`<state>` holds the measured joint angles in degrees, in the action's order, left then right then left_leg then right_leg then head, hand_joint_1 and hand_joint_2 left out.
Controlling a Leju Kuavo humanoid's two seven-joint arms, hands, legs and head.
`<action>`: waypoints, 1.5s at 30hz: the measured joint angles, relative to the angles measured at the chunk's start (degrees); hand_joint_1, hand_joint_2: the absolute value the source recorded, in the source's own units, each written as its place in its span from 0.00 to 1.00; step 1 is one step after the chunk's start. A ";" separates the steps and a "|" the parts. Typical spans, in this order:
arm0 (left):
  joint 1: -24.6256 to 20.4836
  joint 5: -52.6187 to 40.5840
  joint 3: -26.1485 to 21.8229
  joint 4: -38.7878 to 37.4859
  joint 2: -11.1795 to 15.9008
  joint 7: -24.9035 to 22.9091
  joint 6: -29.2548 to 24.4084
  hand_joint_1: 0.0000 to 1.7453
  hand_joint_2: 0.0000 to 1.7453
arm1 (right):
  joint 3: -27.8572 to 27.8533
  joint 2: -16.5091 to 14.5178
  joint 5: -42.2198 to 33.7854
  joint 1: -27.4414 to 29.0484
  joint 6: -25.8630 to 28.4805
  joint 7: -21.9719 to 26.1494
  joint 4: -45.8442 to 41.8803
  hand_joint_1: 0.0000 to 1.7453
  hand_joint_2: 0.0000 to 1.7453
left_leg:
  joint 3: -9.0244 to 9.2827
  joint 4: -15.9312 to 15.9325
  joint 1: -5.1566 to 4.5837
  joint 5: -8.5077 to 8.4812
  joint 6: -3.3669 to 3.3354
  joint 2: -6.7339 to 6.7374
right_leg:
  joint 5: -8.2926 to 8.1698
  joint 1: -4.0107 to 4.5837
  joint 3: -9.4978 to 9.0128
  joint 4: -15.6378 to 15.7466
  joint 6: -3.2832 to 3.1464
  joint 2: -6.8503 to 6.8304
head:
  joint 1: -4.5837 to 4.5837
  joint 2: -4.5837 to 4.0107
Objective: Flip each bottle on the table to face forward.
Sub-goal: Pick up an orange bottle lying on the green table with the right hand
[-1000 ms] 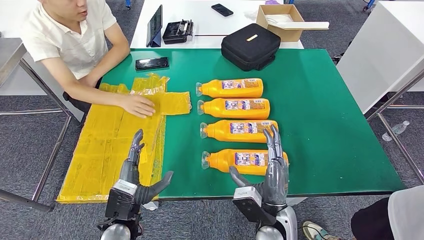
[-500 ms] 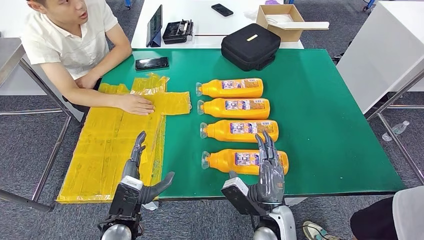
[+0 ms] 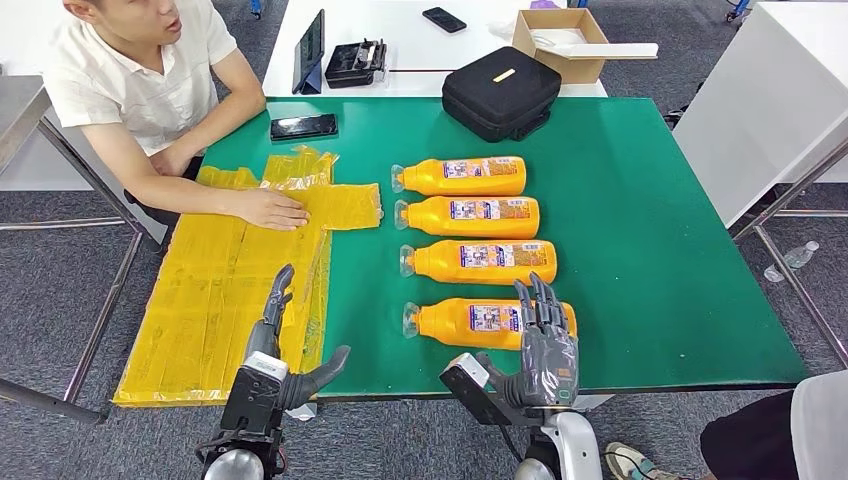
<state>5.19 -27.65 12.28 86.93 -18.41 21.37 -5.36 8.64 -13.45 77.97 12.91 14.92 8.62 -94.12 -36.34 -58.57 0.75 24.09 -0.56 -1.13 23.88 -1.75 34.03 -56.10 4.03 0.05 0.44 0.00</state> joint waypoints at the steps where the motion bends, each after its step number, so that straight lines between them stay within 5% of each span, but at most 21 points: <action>1: 0.00 -0.14 0.00 0.00 -0.01 -0.10 0.01 0.00 1.00 | -0.02 0.11 0.24 0.00 -0.29 -0.28 0.01 0.00 1.00 | 0.00 0.00 0.00 0.00 0.00 0.00 | 0.00 0.00 0.00 0.00 0.00 0.00 | 0.00 0.00; 20: 0.53 -2.29 0.66 0.56 0.01 -2.55 0.53 0.00 1.00 | 0.88 5.48 7.07 -0.54 -8.36 -8.42 -0.91 0.00 1.00 | 0.00 0.00 0.00 0.00 0.00 0.00 | 0.00 0.01 -0.01 0.00 0.00 0.00 | 0.02 0.00; 45: 0.22 -2.77 2.28 0.48 0.28 -2.55 2.34 0.00 1.00 | -3.58 9.38 4.96 -8.59 -12.11 -8.42 12.05 0.00 1.00 | 0.00 -0.01 0.00 0.00 0.00 0.00 | -0.02 0.00 0.00 0.01 0.02 0.00 | 0.02 0.00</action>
<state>5.40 -30.42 14.57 87.41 -18.14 18.82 -3.02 5.06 -4.07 82.93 4.31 2.81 0.21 -82.07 -36.34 -58.58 0.75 24.08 -0.57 -1.13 23.86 -1.75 34.03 -56.10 4.05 0.05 0.46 0.00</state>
